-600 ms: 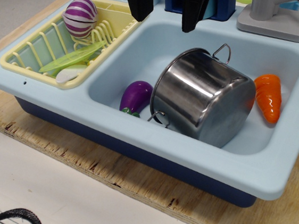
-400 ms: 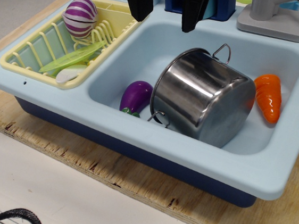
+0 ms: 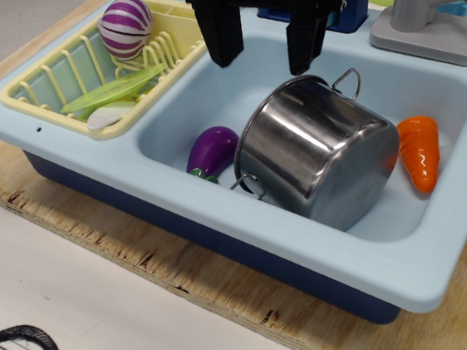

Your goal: Flip pot upright which is in sink

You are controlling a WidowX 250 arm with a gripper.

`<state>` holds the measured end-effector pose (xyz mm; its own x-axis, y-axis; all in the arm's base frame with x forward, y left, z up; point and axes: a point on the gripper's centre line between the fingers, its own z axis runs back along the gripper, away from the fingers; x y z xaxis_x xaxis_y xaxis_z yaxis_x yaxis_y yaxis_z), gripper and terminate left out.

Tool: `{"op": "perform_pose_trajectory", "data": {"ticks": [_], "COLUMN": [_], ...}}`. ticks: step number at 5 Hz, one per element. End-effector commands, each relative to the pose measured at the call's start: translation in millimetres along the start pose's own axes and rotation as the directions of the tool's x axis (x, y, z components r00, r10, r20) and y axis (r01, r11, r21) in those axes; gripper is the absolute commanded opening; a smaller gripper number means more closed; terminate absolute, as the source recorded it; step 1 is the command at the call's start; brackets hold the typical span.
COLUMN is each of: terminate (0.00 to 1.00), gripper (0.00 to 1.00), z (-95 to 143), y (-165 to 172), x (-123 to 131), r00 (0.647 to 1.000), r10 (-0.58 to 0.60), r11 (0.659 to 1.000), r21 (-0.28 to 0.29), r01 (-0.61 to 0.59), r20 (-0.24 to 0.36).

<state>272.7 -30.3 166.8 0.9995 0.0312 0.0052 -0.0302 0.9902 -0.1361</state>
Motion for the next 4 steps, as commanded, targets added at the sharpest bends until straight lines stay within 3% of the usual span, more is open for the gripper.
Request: {"op": "perform_pose_trajectory", "data": {"ticks": [1,4], "terminate": [0.00,0.00], "gripper": [1.00,1.00], "z": [11,-13], "y": [-7,-17], "x": [-2,2], "r00": [0.993,0.990], "r10": [0.055,0.091], "r11": [0.990,0.969], "r21": [-0.134,-0.241], "r01": [-0.041,-0.064], "r20": [0.101,0.105]}}
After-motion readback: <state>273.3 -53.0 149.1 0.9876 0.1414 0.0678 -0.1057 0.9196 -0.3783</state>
